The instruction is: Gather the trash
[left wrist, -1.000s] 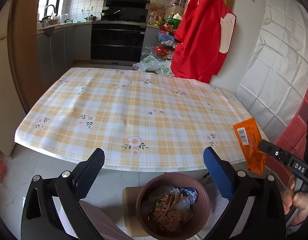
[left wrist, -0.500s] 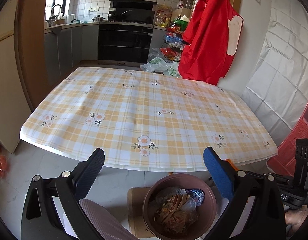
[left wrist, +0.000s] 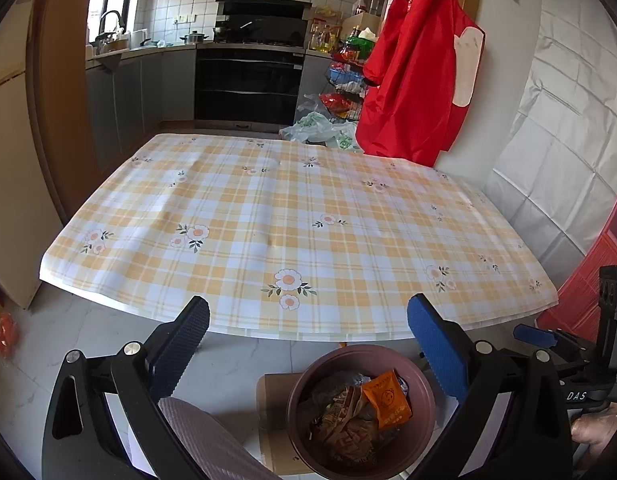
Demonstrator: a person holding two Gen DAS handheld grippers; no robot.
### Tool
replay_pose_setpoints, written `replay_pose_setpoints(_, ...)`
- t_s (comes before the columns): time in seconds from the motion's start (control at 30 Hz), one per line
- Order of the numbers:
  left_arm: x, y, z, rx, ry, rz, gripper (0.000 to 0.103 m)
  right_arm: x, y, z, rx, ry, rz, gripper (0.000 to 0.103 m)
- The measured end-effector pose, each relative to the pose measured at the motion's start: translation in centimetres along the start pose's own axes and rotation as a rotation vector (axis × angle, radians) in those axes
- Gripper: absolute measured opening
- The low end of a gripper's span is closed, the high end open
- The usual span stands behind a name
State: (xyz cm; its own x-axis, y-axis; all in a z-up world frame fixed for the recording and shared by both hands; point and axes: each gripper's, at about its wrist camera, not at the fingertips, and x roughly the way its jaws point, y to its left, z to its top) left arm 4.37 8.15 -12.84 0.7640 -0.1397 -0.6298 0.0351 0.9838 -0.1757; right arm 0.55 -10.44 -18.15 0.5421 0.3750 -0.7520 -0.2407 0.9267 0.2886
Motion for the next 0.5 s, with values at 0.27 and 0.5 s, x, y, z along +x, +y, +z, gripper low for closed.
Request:
replay_pose_setpoints(0.27,-0.9,-0.9,2.2,0.045,-0.033,-0.017,0.097,-2.9,1.4,3.2,-0.078,-0.094,-0.08,0.097)
replay_pose_setpoints(0.5,-3.7,-3.1,6.4,0.156,-0.142,-0.004,0.097,-7.7,2.5,7.6,-0.144,-0.229,-0.182,0.097)
